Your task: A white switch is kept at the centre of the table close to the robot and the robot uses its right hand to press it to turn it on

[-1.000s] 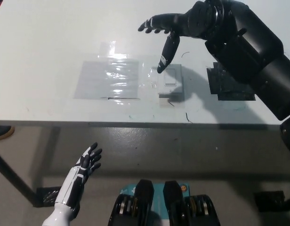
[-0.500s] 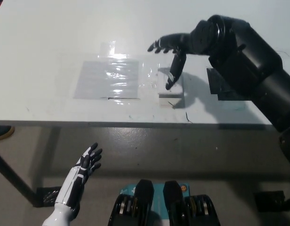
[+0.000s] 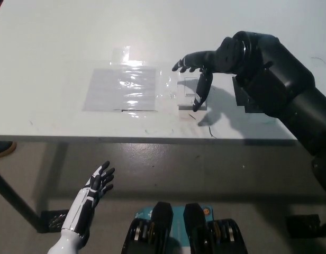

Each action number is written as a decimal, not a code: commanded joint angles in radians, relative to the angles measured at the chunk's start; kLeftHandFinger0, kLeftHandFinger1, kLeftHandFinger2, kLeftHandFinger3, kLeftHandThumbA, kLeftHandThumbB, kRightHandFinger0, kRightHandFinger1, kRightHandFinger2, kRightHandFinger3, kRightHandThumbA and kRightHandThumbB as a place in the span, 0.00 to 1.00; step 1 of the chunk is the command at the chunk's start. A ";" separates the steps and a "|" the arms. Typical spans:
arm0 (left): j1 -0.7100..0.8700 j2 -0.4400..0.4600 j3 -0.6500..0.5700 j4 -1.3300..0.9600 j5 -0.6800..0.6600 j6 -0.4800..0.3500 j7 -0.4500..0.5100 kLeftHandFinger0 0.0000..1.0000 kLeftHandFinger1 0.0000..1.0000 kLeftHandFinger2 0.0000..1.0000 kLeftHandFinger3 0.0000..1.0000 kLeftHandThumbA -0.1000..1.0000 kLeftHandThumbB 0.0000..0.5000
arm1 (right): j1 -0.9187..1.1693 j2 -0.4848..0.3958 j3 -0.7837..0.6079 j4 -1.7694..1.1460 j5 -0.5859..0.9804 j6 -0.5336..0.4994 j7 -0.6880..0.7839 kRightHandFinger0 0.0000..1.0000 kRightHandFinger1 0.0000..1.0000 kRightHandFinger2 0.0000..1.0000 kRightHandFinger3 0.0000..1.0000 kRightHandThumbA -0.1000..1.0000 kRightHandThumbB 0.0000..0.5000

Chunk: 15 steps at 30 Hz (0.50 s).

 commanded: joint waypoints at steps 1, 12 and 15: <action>0.005 -0.001 0.003 -0.034 -0.007 -0.008 -0.002 1.00 1.00 1.00 1.00 1.00 0.11 | -0.029 0.006 -0.003 0.007 -0.039 -0.054 -0.019 1.00 1.00 1.00 1.00 1.00 0.67; 0.004 -0.003 0.007 -0.035 -0.005 -0.001 0.002 1.00 1.00 1.00 1.00 1.00 0.08 | -0.013 0.010 -0.005 0.013 -0.064 -0.050 -0.002 1.00 1.00 1.00 1.00 1.00 0.64; 0.004 0.001 0.005 -0.031 -0.009 -0.006 -0.004 1.00 1.00 1.00 1.00 1.00 0.09 | -0.007 0.008 -0.008 -0.002 -0.068 -0.023 0.014 1.00 1.00 1.00 1.00 1.00 0.66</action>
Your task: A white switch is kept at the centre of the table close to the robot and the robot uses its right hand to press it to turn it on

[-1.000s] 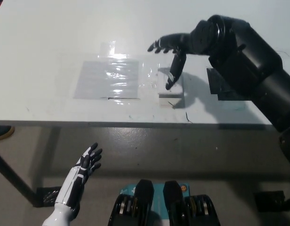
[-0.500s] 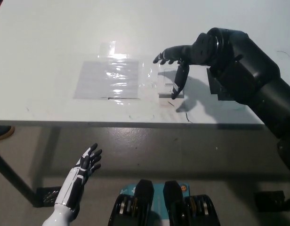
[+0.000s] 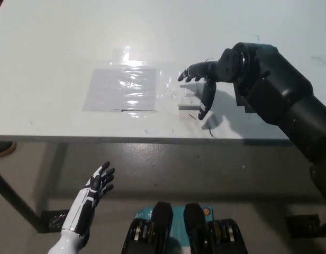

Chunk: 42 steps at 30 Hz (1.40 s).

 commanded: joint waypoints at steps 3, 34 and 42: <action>0.002 0.002 0.005 -0.025 -0.008 -0.011 -0.002 1.00 1.00 1.00 1.00 1.00 0.07 | -0.031 0.000 -0.015 -0.031 -0.017 0.004 0.024 1.00 1.00 1.00 1.00 1.00 0.67; 0.000 0.003 0.006 -0.027 -0.012 -0.011 -0.005 1.00 1.00 1.00 1.00 1.00 0.11 | -0.026 -0.010 -0.009 -0.048 -0.050 0.016 0.078 1.00 1.00 1.00 1.00 1.00 0.68; -0.003 0.002 0.007 -0.020 -0.011 -0.018 -0.003 1.00 1.00 1.00 1.00 1.00 0.10 | -0.009 0.005 0.011 -0.006 -0.065 0.011 0.087 1.00 1.00 1.00 1.00 1.00 0.71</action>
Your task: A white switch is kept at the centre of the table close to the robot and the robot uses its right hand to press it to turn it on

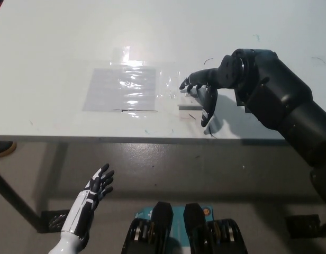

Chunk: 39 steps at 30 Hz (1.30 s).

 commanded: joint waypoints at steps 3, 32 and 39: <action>-0.010 0.002 0.007 -0.023 -0.009 -0.010 -0.001 1.00 1.00 1.00 1.00 1.00 0.09 | -0.026 0.008 0.021 0.020 -0.032 0.004 0.044 1.00 1.00 1.00 1.00 1.00 0.66; 0.001 -0.001 0.007 -0.022 -0.006 -0.019 0.001 1.00 1.00 1.00 1.00 1.00 0.11 | -0.133 -0.123 -0.346 -0.248 0.134 -0.023 -0.052 1.00 1.00 1.00 1.00 1.00 0.54; -0.018 -0.004 0.006 -0.017 -0.017 -0.009 -0.003 1.00 1.00 1.00 1.00 1.00 0.12 | -0.043 -0.215 -0.563 -0.629 0.211 0.052 -0.054 1.00 1.00 1.00 1.00 1.00 0.58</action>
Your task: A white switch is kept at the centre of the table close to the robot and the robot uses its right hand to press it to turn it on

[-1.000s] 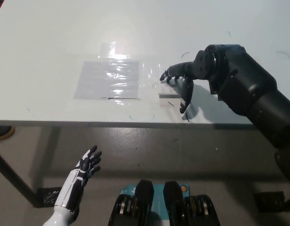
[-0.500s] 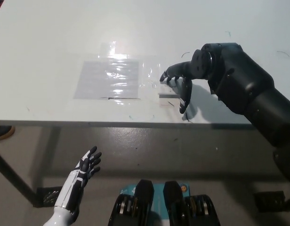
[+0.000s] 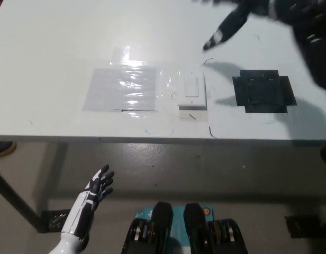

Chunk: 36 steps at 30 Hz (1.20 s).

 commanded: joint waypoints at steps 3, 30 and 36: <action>-0.042 0.005 0.011 -0.008 -0.015 -0.011 -0.004 1.00 1.00 1.00 1.00 1.00 0.09 | 0.053 -0.138 -0.205 -0.421 0.175 0.101 0.008 1.00 1.00 1.00 1.00 1.00 0.54; -0.142 0.024 0.030 0.029 -0.018 0.028 0.000 1.00 1.00 1.00 1.00 1.00 0.07 | 0.929 0.088 -0.685 -1.260 0.752 0.034 -0.211 1.00 1.00 1.00 1.00 1.00 0.59; -0.140 0.018 0.035 0.021 -0.024 0.024 -0.002 1.00 1.00 1.00 1.00 1.00 0.04 | 1.135 0.333 -0.553 -1.004 0.614 -0.195 -0.204 1.00 1.00 1.00 1.00 1.00 0.30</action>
